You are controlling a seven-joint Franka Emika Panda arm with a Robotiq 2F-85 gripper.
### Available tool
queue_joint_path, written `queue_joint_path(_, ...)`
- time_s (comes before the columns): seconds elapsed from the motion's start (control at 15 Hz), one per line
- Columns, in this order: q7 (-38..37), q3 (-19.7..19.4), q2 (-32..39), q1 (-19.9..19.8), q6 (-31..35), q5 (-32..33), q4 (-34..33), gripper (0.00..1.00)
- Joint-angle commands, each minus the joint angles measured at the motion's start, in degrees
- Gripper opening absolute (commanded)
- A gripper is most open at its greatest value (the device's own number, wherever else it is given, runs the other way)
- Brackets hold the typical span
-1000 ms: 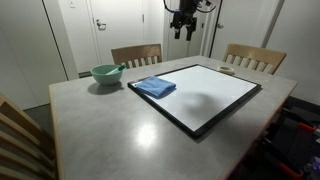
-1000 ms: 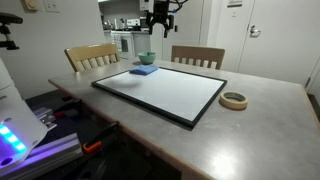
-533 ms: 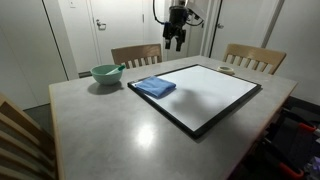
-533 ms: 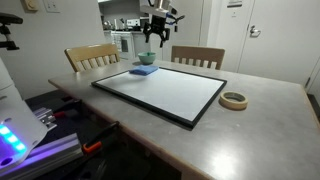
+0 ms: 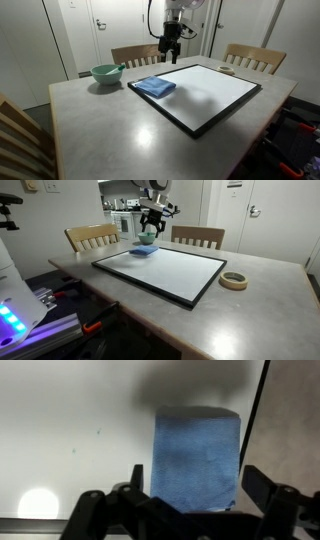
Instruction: Use the blue cloth to wipe the board
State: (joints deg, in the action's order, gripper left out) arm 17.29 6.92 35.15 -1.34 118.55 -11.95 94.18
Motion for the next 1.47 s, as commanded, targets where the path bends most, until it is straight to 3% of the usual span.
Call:
queue_joint_path(0.0,2.0,1.3,2.9,-1.0,-0.4,-1.4,-2.7,1.0)
queue_joint_path(0.4,2.5,2.0,6.9,-1.0,-0.5,-1.0,-5.0,1.0)
queue_joint_path(0.73,2.1,1.4,5.6,-0.4,-0.8,0.2,-3.9,1.0)
queue_joint_path(1.07,1.7,2.1,5.3,-1.1,9.7,-1.9,0.6,1.0)
queue_joint_path(1.4,3.0,3.0,7.7,-2.2,14.1,-2.4,1.3,1.0)
